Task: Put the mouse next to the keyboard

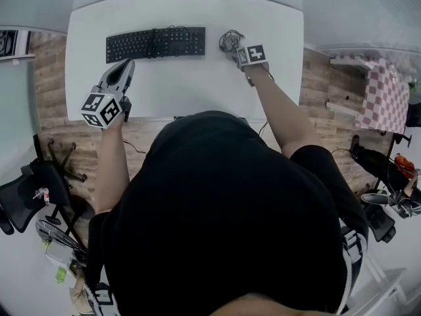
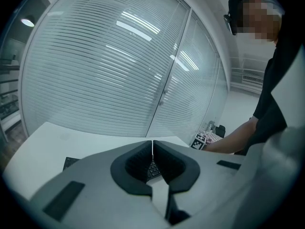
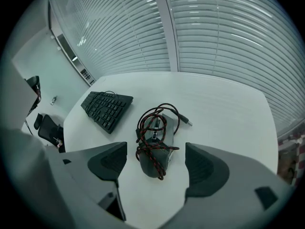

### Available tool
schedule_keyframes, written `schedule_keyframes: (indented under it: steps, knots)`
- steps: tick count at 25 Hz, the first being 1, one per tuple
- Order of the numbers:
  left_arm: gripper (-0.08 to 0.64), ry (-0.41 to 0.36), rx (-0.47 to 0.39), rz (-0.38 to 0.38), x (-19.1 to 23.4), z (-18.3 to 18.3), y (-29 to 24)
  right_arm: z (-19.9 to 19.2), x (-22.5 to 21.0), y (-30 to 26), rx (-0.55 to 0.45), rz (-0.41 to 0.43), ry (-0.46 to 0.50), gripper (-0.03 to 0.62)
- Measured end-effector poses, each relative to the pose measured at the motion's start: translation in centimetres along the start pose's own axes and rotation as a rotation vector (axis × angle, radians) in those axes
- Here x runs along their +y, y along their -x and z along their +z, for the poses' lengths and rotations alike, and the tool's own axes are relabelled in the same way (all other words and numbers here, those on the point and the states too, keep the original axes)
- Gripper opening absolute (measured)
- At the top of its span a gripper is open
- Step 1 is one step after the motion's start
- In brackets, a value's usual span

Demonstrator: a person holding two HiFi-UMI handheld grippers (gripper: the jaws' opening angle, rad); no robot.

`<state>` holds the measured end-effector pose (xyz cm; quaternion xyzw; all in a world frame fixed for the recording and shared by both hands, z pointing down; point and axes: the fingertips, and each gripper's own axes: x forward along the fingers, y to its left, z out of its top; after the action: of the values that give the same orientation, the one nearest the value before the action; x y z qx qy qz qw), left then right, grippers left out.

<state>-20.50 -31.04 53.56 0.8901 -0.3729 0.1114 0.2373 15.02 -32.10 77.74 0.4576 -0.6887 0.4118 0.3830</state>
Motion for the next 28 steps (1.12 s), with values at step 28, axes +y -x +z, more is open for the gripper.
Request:
schedule_keyframes:
  steps: [28]
  knots:
    - [0.026,-0.069,-0.045,-0.073,-2.3,2.9,-1.7,7.0,0.1,14.4,-0.443,-0.073,0.001,0.116]
